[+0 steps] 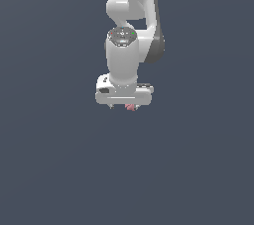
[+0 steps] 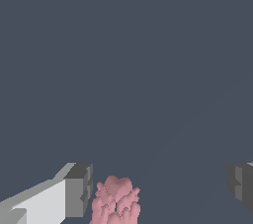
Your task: Pick up the object and move it to a goal position.
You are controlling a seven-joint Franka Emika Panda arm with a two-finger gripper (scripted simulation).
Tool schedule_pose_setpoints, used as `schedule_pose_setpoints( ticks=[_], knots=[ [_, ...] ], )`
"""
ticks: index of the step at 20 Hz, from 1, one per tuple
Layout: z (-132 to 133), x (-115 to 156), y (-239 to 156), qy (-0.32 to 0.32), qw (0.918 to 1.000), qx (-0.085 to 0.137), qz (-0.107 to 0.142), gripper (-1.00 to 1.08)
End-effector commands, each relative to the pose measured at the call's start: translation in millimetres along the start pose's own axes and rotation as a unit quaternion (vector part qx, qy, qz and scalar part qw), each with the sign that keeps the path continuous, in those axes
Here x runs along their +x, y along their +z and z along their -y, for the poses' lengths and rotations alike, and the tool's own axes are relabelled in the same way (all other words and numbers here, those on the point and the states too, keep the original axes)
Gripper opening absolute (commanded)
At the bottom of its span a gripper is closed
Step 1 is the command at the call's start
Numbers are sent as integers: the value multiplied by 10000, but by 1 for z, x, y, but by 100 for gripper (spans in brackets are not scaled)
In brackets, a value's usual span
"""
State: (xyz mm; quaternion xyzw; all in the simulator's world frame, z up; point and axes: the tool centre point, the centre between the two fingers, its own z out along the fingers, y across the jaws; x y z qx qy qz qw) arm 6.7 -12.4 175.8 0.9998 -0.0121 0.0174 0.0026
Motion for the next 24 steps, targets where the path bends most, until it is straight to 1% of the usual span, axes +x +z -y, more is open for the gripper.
schedule_pose_setpoints(
  ticks=[1,4,9,12,18,24],
  knots=[
    [0,0,0,0,10000,0,0,100],
    [-4,-1,1,13,10000,-21,0,100],
    [-23,-3,2,62,9999,-117,-1,100],
    [-27,-2,2,65,9999,-133,-2,100],
    [-22,-7,5,85,9999,-117,4,100],
    [-12,-23,18,168,9998,-91,27,100]
  ],
)
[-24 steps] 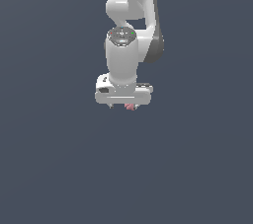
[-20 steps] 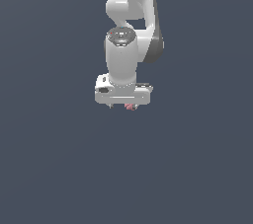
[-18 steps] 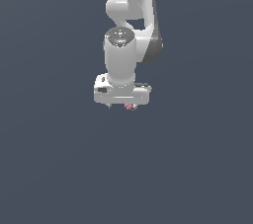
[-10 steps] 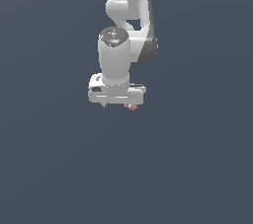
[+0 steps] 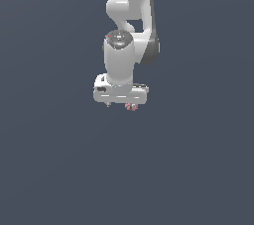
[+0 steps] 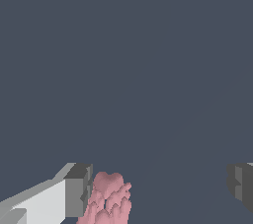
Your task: Pick up the object and move it to a goal position.
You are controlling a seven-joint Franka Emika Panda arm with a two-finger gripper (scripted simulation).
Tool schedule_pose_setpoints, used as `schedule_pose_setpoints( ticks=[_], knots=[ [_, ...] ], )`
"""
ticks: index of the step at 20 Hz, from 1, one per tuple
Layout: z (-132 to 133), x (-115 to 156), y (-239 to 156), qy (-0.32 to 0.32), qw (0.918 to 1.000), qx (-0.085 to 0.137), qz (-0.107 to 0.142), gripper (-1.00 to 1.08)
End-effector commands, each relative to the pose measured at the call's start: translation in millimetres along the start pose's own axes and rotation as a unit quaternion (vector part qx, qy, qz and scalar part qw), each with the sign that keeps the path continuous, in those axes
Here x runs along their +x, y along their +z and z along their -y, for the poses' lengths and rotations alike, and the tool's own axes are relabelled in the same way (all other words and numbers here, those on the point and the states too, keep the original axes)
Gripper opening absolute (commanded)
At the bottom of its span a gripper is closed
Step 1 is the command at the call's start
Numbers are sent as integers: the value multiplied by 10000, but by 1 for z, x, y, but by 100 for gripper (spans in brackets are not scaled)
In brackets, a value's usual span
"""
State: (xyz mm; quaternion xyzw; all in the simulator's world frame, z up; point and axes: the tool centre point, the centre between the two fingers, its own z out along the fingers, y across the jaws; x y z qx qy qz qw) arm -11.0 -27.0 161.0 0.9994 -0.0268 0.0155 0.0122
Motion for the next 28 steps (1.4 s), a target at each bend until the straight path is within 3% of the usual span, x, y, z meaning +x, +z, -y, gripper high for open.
schedule_pose_setpoints(
  ticks=[1,17,28],
  knots=[
    [6,-9,7,42,10000,14,14,100],
    [45,-99,57,457,9988,102,141,100],
    [50,-115,65,525,9984,108,165,100]
  ],
)
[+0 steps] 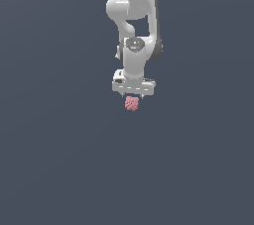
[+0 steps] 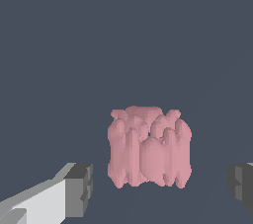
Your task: Pick up the object and move it to a goal position.
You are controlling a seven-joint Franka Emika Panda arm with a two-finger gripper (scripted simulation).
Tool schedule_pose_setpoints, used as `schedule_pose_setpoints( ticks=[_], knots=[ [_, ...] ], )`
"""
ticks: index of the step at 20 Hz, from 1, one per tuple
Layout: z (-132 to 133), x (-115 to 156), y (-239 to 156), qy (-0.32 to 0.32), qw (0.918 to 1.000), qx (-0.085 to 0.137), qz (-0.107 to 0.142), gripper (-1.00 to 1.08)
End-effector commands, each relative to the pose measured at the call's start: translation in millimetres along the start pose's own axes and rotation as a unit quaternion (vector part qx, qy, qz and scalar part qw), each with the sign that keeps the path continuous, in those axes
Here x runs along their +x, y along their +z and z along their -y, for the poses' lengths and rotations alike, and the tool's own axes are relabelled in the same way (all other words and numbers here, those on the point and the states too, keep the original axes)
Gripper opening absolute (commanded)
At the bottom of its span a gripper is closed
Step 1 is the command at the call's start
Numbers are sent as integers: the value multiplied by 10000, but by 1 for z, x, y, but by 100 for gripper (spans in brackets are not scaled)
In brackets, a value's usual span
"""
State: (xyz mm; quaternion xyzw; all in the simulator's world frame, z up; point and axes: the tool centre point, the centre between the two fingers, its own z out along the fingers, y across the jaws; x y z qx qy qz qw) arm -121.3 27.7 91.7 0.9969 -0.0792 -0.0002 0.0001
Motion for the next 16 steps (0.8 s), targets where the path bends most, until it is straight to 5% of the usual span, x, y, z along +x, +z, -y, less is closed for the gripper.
schedule_pose_setpoints(
  ticks=[1,16],
  knots=[
    [0,0,1,1,10000,0,-1,100],
    [0,-2,49,8,10000,1,-2,100]
  ],
)
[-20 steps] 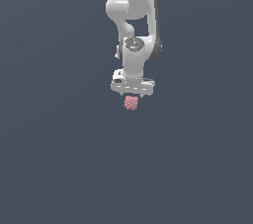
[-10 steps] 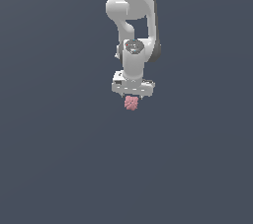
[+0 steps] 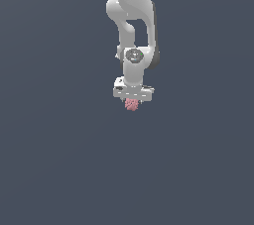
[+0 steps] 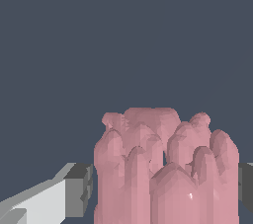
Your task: Pick up the object and move it to a goal position.
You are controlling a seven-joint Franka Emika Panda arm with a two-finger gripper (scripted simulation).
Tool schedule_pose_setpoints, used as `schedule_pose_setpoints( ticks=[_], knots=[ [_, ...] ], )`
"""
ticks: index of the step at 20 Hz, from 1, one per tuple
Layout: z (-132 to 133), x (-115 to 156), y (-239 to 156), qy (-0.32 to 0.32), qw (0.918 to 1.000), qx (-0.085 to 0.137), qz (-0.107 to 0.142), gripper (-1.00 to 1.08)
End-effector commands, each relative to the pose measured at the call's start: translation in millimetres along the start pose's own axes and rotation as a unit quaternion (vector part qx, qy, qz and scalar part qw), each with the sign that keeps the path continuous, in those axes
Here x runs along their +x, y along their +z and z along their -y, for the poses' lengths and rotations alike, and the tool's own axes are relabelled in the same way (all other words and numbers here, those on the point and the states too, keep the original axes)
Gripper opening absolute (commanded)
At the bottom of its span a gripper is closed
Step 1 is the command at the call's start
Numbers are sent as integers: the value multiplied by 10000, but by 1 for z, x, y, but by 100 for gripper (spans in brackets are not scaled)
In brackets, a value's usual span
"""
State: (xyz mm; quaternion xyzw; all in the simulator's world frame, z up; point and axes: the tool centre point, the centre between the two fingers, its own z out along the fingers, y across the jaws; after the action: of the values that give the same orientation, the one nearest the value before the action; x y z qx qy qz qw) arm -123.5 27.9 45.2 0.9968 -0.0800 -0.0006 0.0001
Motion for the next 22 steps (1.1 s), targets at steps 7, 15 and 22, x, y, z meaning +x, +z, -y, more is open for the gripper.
schedule_pose_setpoints(
  ticks=[7,15,22],
  knots=[
    [0,0,4,0,10000,1,-6,-100],
    [0,1,2,1,10000,3,-12,-100],
    [-1,8,-16,1,10000,3,-12,-100]
  ],
)
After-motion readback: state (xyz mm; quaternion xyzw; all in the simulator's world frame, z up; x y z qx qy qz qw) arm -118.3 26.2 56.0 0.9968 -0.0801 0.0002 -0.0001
